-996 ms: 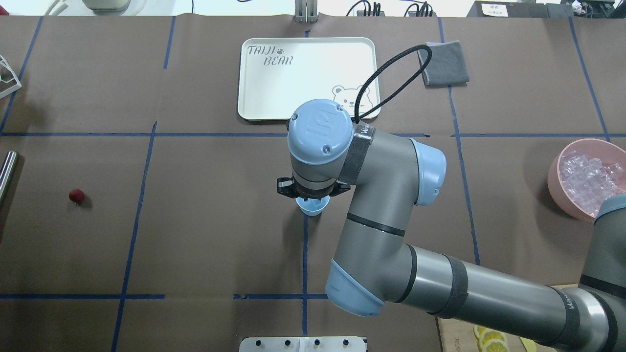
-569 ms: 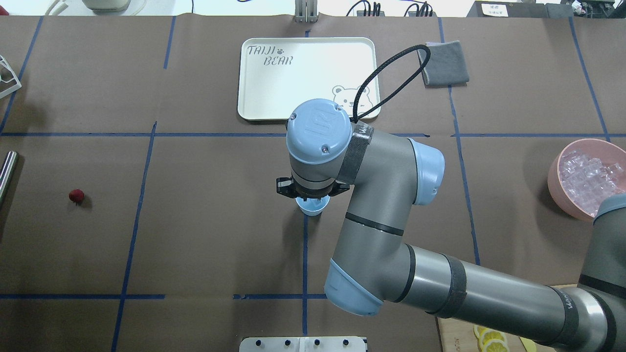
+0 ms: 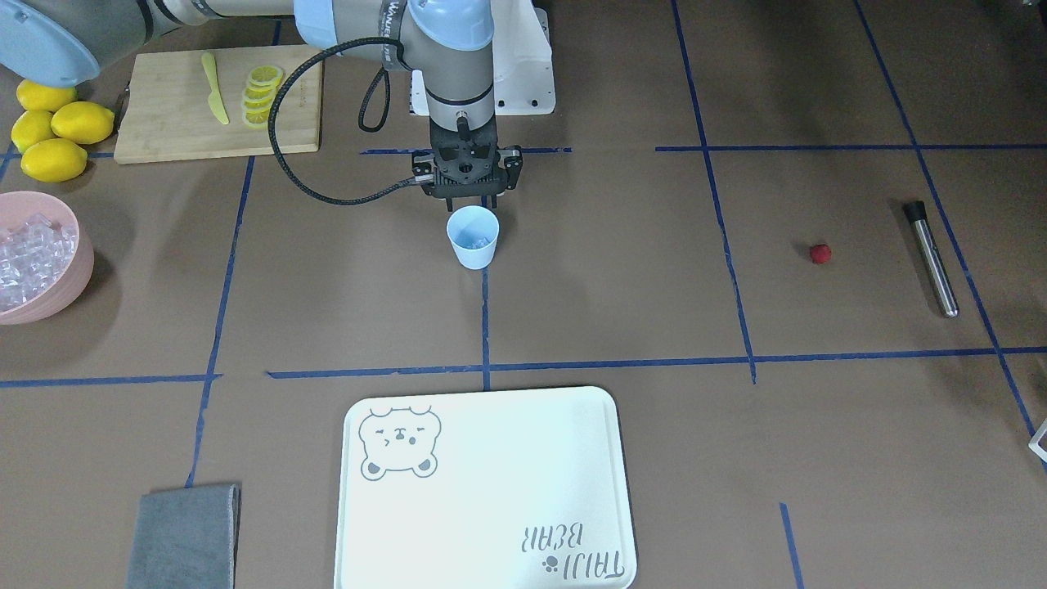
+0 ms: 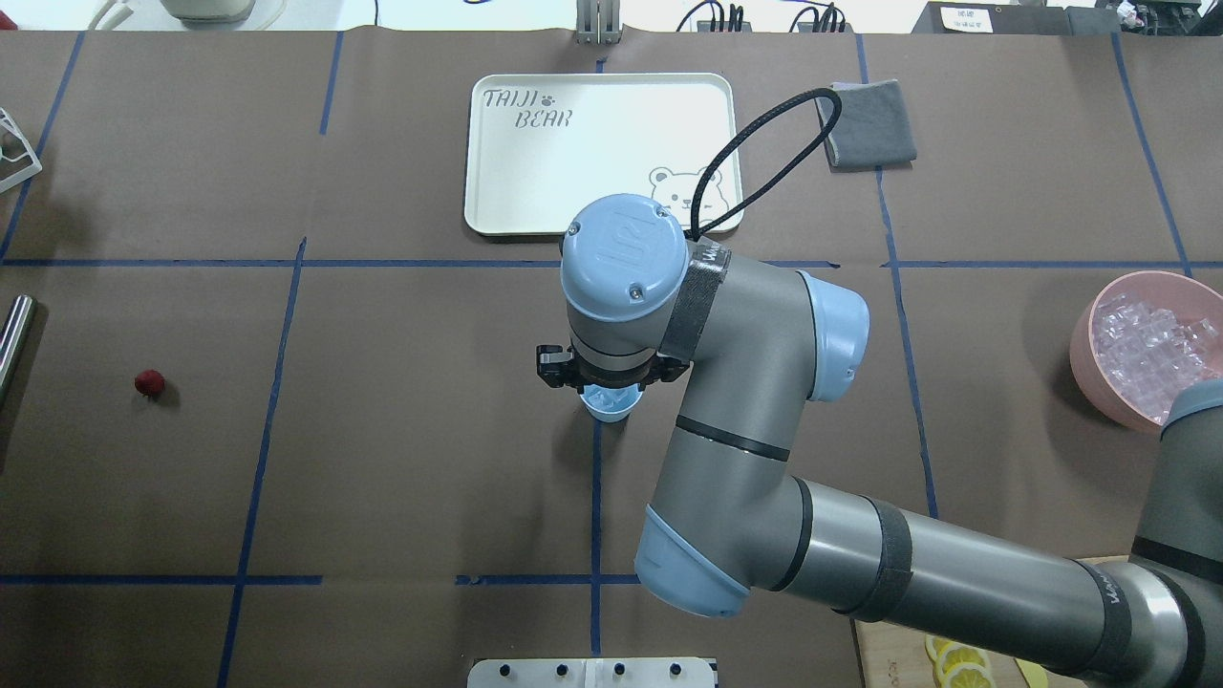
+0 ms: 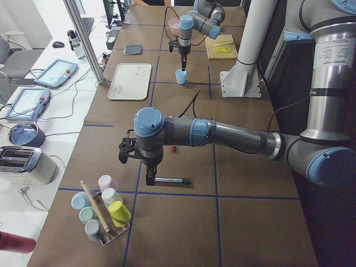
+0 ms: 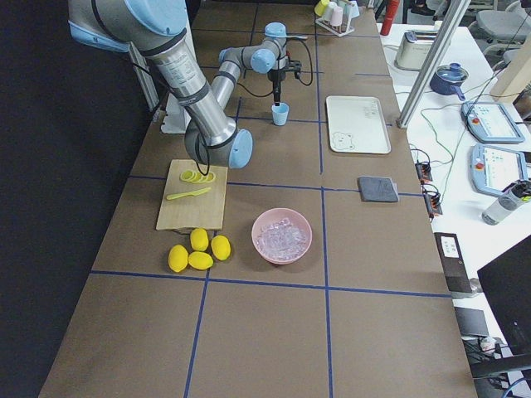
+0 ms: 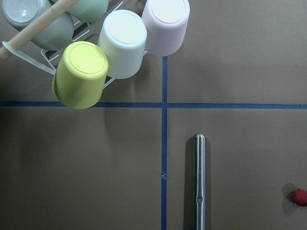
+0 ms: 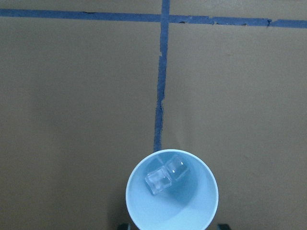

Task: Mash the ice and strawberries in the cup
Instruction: 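Open the right gripper to drop the ice cube into the cup, then move the right gripper back to the pink bowl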

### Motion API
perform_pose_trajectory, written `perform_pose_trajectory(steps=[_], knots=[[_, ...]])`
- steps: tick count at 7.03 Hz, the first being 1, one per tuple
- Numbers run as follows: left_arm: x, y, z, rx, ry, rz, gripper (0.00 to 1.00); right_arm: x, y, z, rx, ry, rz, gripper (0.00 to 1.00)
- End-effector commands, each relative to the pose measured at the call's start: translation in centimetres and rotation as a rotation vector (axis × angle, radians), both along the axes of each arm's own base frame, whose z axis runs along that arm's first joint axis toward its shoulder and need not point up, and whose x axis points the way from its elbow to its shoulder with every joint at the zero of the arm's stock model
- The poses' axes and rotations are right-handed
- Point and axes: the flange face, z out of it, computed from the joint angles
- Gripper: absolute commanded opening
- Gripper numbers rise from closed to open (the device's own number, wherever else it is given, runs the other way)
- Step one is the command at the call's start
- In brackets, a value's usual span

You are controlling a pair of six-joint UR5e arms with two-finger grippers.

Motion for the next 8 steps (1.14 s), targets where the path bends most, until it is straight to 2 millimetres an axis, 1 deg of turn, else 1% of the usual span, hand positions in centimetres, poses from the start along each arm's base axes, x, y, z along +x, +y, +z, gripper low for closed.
perform_pose_trajectory(steps=[1, 2, 3, 4, 5, 6, 7, 8], knots=[[0.0, 0.0, 0.0, 0.0, 0.0, 0.0, 1.0, 0.1, 0.1, -0.2, 0.002, -0.004, 0.0, 0.99], [0.0, -0.1, -0.1, 0.001, 0.0, -0.001, 1.0, 0.4, 0.1, -0.5, 0.006, -0.012, 0.002, 0.99], [0.1, -0.2, -0.2, 0.003, 0.0, 0.002, 1.0, 2.0, -0.4, -1.5, 0.017, -0.036, 0.017, 0.99], [0.1, -0.1, -0.3, 0.006, 0.0, 0.002, 1.0, 5.2, -1.5, -2.0, 0.027, -0.064, 0.051, 0.99], [0.1, -0.1, -0.5, 0.011, -0.001, 0.002, 1.0, 9.3, -2.0, -0.1, 0.043, -0.071, 0.078, 0.99], [0.1, -0.2, -0.4, 0.011, -0.001, 0.004, 1.0, 14.2, -2.6, 2.4, 0.056, -0.069, 0.103, 0.99], [0.1, -0.2, -0.5, 0.014, -0.001, 0.004, 1.0, 19.5, -3.1, 4.1, 0.091, -0.073, 0.103, 0.99], [0.1, -0.2, -0.7, 0.016, -0.001, 0.003, 1.0, 25.8, -2.2, 7.4, 0.113, -0.065, 0.077, 0.99]])
